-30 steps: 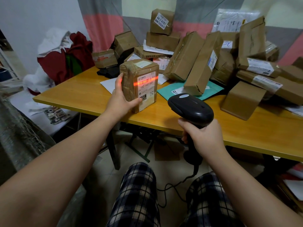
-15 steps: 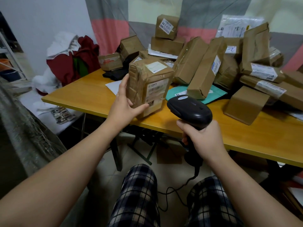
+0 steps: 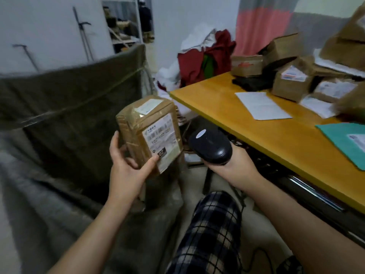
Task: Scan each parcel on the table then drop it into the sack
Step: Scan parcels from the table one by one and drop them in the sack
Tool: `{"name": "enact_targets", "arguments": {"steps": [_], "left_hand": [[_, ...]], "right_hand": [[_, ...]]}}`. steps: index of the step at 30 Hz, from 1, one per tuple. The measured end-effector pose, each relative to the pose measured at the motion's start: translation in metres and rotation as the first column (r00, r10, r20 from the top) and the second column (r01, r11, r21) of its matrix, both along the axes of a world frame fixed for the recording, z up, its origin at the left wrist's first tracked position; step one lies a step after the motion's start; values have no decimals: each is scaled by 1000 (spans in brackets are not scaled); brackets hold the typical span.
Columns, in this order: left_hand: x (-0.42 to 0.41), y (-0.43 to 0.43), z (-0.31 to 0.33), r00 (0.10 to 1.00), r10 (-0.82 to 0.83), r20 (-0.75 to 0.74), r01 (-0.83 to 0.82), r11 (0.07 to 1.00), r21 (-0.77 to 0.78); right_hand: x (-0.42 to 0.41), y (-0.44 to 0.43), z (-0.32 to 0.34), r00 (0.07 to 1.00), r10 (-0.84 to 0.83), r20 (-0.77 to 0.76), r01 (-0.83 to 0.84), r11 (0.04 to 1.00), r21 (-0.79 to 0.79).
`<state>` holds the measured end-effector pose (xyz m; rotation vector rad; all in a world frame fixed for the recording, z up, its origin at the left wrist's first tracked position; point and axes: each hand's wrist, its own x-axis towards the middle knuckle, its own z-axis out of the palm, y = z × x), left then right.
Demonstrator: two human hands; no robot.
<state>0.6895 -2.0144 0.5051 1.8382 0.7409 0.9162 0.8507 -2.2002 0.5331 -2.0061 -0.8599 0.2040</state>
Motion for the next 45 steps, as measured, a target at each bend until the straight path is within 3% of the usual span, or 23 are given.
{"name": "enact_targets", "arguments": {"steps": [4,9,12,15,20,23,26,28,36,39,41,45], "left_hand": [[-35,30,-33,964,248,-100,-251,968,-10],[-30,66,-67,930,298,-214,-321,944,-80],[-6,79,-75,925,211,-316,-262,957,-127],[17,77,-74,951,25,-307,-114,955,-275],[40,67,-77,963,-190,-191,103,915,-390],[49,75,-72,937,-212,-276,128,947,-294],[59,89,-76,865,-45,-500,3,996,-85],[63,96,-83,787,32,-616,-62,998,-27],[76,98,-106,530,107,-841,76,982,173],[66,104,-109,439,110,-892,109,979,174],[62,103,-105,457,84,-885,117,981,153],[69,81,-70,718,53,-694,143,965,222]], "right_hand": [[1,59,-35,992,100,-77,-101,995,-5],[1,106,-69,994,111,-2,-110,989,-103],[-4,120,-75,991,119,-59,-122,990,-66],[-5,123,-83,974,150,-172,-156,987,-25],[1,111,-113,933,-20,-360,92,979,184],[10,109,-105,941,-140,-308,207,958,196],[18,101,-88,951,-173,-258,215,966,146],[23,89,-78,956,-180,-233,205,975,88],[29,65,-58,972,-130,-197,140,989,41],[24,68,-57,967,-158,-198,170,985,44],[22,70,-58,969,-162,-188,171,985,32],[21,68,-57,969,-189,-156,185,982,-36]]}}
